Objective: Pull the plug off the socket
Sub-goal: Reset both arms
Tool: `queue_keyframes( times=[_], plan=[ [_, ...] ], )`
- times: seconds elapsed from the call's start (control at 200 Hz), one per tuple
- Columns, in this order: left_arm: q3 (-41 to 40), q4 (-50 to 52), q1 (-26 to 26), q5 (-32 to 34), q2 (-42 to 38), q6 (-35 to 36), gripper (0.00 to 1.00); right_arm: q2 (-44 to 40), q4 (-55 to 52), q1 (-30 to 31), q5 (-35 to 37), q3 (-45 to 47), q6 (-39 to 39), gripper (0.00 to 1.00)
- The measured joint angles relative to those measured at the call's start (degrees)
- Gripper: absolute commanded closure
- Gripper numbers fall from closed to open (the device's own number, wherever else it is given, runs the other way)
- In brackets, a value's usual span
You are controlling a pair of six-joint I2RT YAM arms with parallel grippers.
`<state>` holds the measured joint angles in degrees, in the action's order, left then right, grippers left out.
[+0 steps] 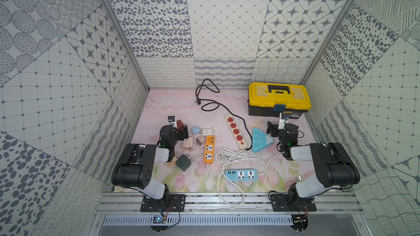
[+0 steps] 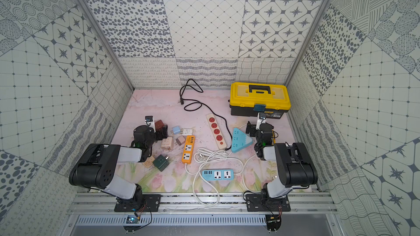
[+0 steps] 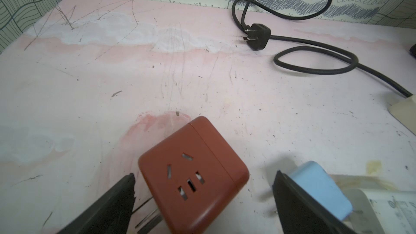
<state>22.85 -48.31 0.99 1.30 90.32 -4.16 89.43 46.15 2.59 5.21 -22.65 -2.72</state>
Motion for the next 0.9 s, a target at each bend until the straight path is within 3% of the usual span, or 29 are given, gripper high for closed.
queue_keyframes(
  times=[0.205,0.455,0.901],
  plan=[
    [0.3,0.0,0.0,-1.1,0.0,0.7,0.00,-0.1,2.0,0.0,2.6,0.8,-0.5,0.01],
    [0.3,-0.1,0.0,-1.5,0.1,0.9,0.01,-0.2,14.9,0.0,4.7,10.7,-1.2,0.01],
    [0.4,-0.1,0.0,-2.1,0.1,0.9,0.01,-0.2,21.1,0.0,5.4,11.0,-1.4,0.01]
  ],
)
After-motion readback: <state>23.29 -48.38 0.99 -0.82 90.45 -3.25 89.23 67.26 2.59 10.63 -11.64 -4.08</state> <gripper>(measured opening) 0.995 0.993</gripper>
